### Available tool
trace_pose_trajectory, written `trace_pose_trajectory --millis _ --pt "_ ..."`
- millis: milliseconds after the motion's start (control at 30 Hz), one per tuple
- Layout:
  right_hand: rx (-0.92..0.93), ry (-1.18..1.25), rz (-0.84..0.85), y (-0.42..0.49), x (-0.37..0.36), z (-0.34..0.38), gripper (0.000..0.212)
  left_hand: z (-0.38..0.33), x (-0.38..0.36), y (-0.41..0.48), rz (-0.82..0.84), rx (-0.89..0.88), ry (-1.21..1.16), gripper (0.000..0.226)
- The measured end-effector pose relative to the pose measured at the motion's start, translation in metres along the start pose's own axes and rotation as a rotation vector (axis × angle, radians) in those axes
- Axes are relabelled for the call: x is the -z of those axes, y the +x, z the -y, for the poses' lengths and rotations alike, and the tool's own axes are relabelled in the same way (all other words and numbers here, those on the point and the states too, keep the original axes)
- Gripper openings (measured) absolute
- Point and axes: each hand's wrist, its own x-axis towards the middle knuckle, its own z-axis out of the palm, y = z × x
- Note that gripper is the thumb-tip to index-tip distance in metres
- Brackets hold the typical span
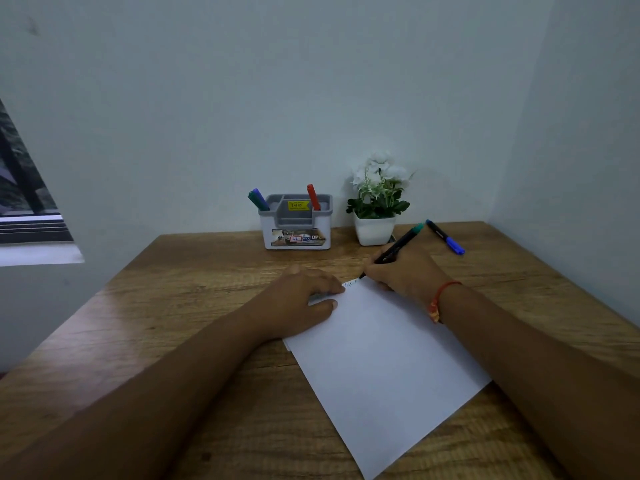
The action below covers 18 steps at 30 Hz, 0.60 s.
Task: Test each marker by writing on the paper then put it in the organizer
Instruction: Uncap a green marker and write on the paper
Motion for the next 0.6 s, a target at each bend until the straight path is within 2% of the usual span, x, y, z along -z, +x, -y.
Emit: trace_pose_trajectory --millis 233,500,600 --pt "0.024 -0.047 0.045 -0.002 0.005 0.004 0.016 0.000 -0.001 0.000 -0.007 -0.003 -0.008 0.036" --pt "0.079 -0.254 -0.061 0.001 -0.002 0.005 0.022 0.001 -0.001 0.000 -0.011 0.006 -0.003 0.035" --pt "0.137 -0.304 -0.109 0.003 -0.006 0.005 0.032 0.000 -0.001 0.000 -0.011 -0.002 0.010 0.035"
